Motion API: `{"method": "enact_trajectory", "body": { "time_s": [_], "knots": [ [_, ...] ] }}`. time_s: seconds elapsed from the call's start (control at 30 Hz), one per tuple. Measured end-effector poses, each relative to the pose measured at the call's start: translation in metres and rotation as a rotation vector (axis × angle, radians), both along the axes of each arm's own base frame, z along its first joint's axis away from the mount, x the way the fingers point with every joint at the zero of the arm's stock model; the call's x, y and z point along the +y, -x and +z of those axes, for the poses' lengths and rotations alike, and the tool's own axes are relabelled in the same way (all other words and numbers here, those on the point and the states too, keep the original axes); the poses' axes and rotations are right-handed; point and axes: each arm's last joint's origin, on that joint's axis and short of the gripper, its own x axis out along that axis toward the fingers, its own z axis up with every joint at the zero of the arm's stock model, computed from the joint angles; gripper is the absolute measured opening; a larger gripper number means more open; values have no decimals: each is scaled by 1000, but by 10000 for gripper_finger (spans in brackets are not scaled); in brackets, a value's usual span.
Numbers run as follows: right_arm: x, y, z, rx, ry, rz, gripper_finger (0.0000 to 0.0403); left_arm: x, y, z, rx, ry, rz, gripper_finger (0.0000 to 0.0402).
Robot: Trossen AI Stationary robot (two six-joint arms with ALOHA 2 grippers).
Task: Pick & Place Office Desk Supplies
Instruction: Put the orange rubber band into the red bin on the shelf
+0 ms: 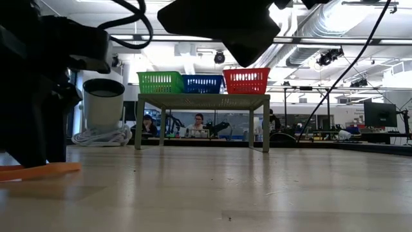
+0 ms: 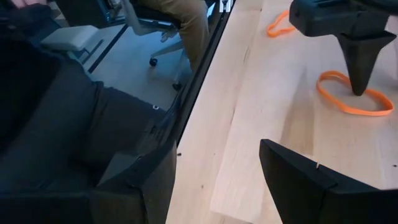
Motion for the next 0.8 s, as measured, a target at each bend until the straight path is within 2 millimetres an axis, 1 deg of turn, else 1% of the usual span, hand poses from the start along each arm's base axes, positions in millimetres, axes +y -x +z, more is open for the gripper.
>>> {"method": "enact_trajectory", "body": {
  "time_s": [0.13,0.23,0.4,0.6,0.7,0.8],
  "knots": [
    [0,0,0,2,-3,0,219,5,3,-17,51,-29,29,182],
    [-1,-1,0,2,-6,-5,219,4,3,-24,64,-50,43,155],
    [-4,-3,0,13,-25,-14,219,0,5,-26,33,-93,32,101],
    [-4,-3,0,21,-40,-15,219,-1,6,-26,16,-132,4,13],
    [-4,-3,0,25,-48,-19,219,-1,6,-26,19,-139,-15,3],
    [-4,-3,0,28,-52,-22,219,-3,7,-24,13,-166,-64,2]
  ]
}}
